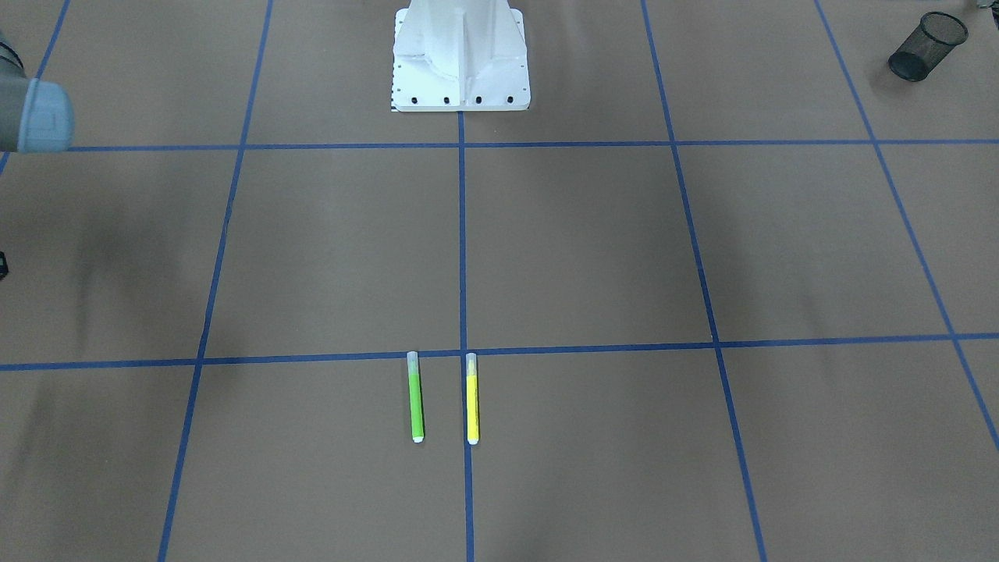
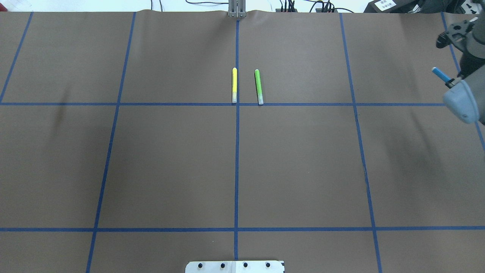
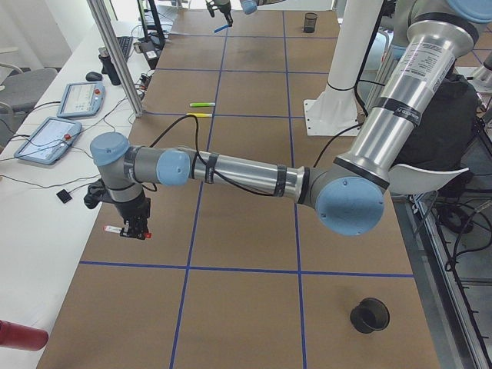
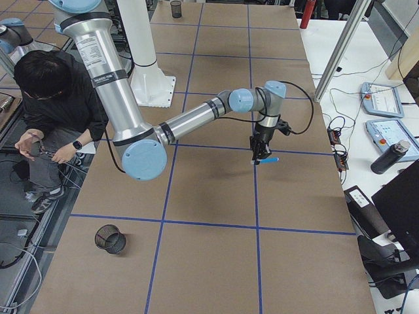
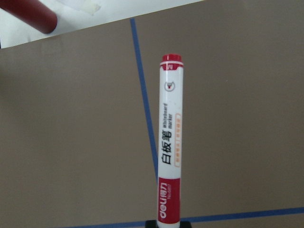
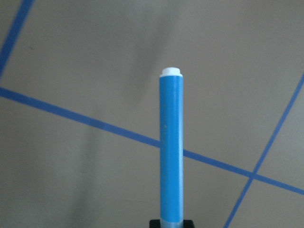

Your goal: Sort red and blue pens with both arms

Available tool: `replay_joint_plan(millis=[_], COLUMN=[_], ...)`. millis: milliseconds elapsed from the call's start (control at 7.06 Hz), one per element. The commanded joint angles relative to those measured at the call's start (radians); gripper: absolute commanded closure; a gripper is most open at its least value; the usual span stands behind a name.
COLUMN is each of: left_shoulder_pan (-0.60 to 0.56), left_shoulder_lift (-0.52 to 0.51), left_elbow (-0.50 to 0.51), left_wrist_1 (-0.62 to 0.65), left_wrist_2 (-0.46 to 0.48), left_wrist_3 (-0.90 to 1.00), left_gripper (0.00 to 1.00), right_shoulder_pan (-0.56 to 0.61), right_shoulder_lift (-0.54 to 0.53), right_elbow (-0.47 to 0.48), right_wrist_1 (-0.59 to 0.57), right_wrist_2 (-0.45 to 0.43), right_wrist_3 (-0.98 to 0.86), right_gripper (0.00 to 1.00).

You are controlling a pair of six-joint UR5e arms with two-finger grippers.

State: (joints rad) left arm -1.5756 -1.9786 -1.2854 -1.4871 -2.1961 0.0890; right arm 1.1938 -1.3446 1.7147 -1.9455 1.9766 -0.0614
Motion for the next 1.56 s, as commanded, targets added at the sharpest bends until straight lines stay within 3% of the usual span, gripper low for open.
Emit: replay_joint_plan(millis=[0,142,425,708,850,1133,1416], left_shoulder_pan=[-0.072,-0.105,-0.116,-0.153,-0.156,-0.158,-0.179], left_shoulder_lift=[0.166,0.232,0.440,0.498,0.571,0.642,0.705], left_elbow=[-0.034,-0.041,-0.205,-0.418,-0.510,-0.529,-0.598], left_wrist_1=[0.008,0.007,0.046,0.468,0.558,0.612,0.819], left_wrist_2=[0.006,0.006,-0.001,0.002,0.003,0.001,0.001], left_wrist_3=[0.052,0.054,0.040,0.055,0.055,0.055,0.165], left_gripper=[1.00,1.00,1.00,1.00,1.00,1.00,1.00], right_shoulder_pan=[0.136,0.174,0.229,0.275,0.282,0.317,0.322], right_shoulder_lift=[-0.187,-0.227,-0.239,-0.222,-0.222,-0.220,-0.234], right_elbow=[0.052,0.055,0.051,0.083,0.120,0.135,0.236], right_wrist_1=[-0.018,-0.070,-0.217,-0.417,-0.506,-0.609,-0.742], right_wrist_2=[0.022,0.013,0.011,0.051,0.088,0.097,0.094], right_wrist_3=[-0.188,-0.211,-0.242,-0.239,-0.239,-0.242,-0.302], right_gripper=[1.00,1.00,1.00,1.00,1.00,1.00,1.00])
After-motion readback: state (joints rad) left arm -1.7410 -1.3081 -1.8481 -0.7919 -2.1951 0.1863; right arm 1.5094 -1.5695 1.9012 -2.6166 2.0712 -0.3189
